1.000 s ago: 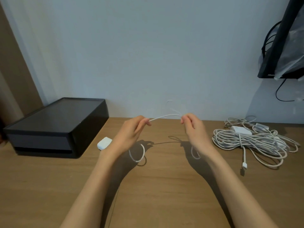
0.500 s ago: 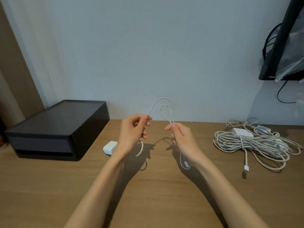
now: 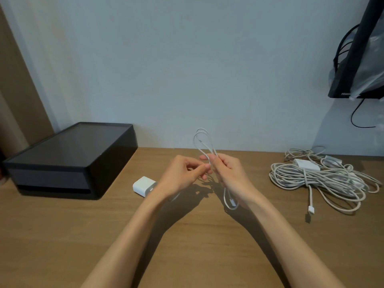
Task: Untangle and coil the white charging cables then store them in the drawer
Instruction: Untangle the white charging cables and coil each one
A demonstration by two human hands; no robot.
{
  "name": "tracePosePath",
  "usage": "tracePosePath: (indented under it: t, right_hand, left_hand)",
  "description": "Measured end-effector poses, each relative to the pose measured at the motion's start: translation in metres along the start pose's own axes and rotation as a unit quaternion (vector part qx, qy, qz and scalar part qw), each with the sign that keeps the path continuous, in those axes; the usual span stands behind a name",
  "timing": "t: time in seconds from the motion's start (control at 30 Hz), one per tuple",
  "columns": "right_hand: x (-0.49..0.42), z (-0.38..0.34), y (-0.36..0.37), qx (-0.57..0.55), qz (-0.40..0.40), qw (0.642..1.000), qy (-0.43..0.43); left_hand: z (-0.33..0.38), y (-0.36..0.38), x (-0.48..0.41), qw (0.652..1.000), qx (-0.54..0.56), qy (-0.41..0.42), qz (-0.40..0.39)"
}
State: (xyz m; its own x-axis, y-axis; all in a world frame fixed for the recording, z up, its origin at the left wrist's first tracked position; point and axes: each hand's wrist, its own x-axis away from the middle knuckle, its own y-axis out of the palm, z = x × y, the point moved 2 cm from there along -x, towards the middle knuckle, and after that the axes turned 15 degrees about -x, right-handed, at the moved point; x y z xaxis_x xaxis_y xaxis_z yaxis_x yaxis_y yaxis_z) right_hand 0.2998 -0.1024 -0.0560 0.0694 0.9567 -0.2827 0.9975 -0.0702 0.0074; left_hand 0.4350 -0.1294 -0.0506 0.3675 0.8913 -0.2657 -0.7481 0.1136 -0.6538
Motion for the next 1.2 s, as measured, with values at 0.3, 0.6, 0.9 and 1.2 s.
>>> tracePosePath:
  t: [0.3, 0.6, 0.9, 1.2]
  right_hand:
    - [-0.009, 0.005, -0.019, -0.099, 0.082, 0.992, 0.014]
    - [-0.021, 0.002, -0.046, -0.301, 0.229, 0.925, -0.027]
    - [-0.021, 0.014, -0.061, -0.379, 0.259, 0.888, -0.016]
    - [-0.023, 0.009, -0.062, -0.349, 0.251, 0.903, -0.012]
  left_hand:
    - [-0.008, -0.004, -0.002, 0.997, 0.014, -0.011, -0.073]
    - [-0.032, -0.015, -0.006, 0.995, -0.072, 0.009, -0.074]
    - [-0.026, -0.028, -0.006, 0.999, 0.019, 0.036, 0.012]
    - [-0.033, -0.021, -0.007, 0.991, -0.109, 0.033, -0.067]
